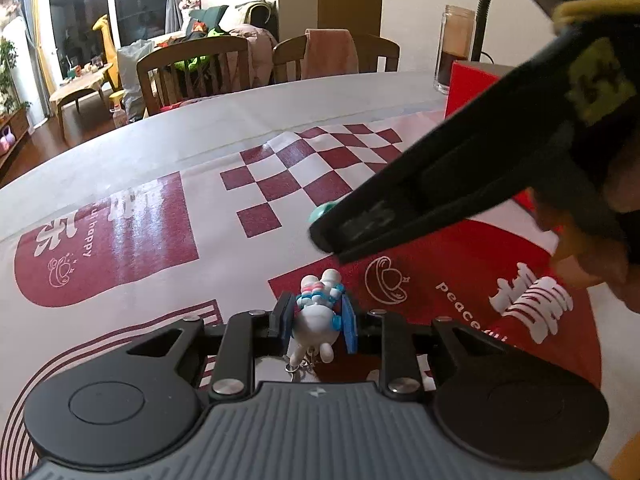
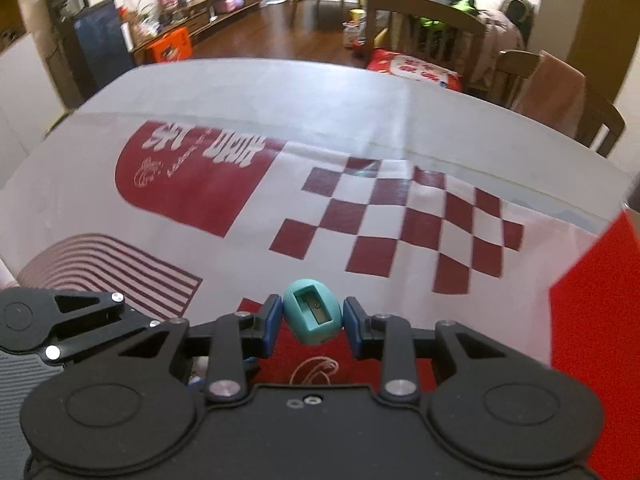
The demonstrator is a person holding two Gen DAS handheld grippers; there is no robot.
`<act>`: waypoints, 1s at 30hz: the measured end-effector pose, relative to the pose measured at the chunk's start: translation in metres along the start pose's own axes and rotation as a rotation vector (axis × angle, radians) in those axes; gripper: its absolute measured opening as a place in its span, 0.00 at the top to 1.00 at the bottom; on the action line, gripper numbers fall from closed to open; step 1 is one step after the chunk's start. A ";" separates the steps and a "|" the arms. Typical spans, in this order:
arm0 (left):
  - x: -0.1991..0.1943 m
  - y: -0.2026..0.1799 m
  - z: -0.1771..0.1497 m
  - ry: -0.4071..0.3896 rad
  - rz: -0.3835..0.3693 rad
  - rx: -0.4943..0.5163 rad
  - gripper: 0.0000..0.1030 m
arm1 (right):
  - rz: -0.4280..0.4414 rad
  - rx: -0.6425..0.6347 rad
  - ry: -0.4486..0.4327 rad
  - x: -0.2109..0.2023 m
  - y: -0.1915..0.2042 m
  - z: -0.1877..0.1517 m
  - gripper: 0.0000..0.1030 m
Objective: Organize rigid objects
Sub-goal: 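Carry the bunny keychain and teal sharpener over the red shoebox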
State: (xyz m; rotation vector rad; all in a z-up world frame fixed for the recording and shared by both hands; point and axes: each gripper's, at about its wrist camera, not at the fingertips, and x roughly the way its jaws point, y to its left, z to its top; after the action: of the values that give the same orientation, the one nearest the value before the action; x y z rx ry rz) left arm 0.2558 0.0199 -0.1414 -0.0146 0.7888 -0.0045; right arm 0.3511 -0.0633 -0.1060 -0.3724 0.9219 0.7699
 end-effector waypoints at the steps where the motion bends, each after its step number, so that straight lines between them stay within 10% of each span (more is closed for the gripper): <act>1: -0.002 0.000 0.001 -0.003 0.000 -0.003 0.76 | -0.004 0.012 -0.004 -0.005 -0.002 -0.001 0.69; 30: -0.106 -0.035 0.077 -0.105 -0.056 -0.059 0.76 | -0.112 0.110 -0.163 -0.173 -0.070 -0.043 0.69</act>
State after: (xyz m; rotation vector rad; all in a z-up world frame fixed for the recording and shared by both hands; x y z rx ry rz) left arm 0.2361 -0.0129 -0.0113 -0.0924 0.6834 -0.0332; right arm 0.3140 -0.2109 0.0096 -0.2585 0.7800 0.6342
